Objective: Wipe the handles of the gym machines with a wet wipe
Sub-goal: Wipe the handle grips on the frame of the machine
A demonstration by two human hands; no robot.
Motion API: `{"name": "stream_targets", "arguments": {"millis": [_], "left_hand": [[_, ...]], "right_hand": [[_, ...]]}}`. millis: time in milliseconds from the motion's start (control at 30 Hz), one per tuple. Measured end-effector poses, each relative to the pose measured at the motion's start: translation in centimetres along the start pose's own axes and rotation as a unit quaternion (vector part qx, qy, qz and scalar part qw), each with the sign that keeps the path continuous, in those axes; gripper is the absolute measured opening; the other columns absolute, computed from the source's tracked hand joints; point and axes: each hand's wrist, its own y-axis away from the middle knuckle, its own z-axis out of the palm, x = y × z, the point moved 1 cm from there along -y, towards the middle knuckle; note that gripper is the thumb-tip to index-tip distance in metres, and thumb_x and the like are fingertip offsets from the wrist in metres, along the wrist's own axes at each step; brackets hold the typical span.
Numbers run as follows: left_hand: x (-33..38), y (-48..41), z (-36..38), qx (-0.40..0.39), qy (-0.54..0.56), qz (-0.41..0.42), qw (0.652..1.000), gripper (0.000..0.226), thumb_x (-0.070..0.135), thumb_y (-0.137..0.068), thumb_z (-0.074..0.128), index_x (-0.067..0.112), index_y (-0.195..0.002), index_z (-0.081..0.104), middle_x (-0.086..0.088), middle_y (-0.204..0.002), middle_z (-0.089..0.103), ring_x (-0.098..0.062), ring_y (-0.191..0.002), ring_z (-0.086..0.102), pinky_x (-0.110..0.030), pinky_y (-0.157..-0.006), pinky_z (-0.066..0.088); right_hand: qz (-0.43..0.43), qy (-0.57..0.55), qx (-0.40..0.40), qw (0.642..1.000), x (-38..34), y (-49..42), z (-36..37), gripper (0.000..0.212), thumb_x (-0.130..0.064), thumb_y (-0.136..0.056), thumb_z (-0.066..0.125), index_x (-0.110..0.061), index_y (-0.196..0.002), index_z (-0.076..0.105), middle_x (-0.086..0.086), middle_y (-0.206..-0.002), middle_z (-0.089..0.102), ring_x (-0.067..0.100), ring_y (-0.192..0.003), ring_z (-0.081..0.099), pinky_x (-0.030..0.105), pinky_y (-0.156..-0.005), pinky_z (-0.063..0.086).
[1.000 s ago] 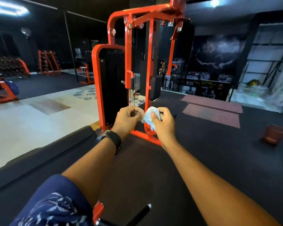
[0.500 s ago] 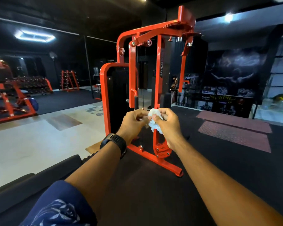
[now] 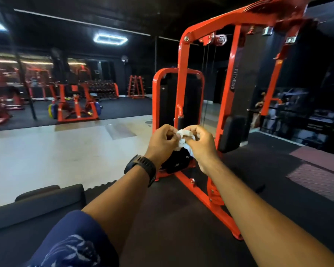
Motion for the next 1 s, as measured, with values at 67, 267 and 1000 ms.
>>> {"name": "stream_targets", "arguments": {"millis": [67,267,1000], "left_hand": [[-1.3,-1.4,1.1,0.014,-0.004,-0.006,1.0,0.004,0.01,-0.097,0.063,0.011,-0.094,0.065,-0.006,-0.083,0.071,-0.024,-0.077,0.07,-0.048,-0.077,0.061],[-6.0,-7.9,4.0,0.048,-0.041,-0.004,0.998,0.008,0.006,-0.096,0.063,0.013,-0.094,0.066,-0.005,-0.085,0.072,-0.018,-0.076,0.071,-0.033,-0.071,0.061],[-20.6,-35.6,9.6,-0.142,-0.432,0.165,0.875,0.073,0.001,-0.087,0.064,0.014,-0.153,0.035,-0.007,-0.161,0.032,-0.024,-0.15,0.026,-0.037,-0.121,0.027]], "right_hand": [[0.002,-0.008,0.004,1.0,1.9,-1.7,-0.1,0.015,-0.006,-0.088,0.065,-0.02,-0.084,0.068,0.006,-0.082,0.071,0.017,-0.075,0.067,0.032,-0.061,0.054],[0.021,-0.047,0.0,0.999,7.9,-8.8,0.4,0.009,-0.01,-0.088,0.07,-0.018,-0.089,0.066,0.004,-0.087,0.072,0.015,-0.083,0.069,0.023,-0.066,0.052],[-0.064,0.001,0.234,0.97,25.9,-33.2,5.5,0.023,-0.017,-0.096,0.065,-0.003,-0.114,0.071,-0.004,-0.113,0.066,0.008,-0.109,0.059,-0.002,-0.088,0.037]]}}
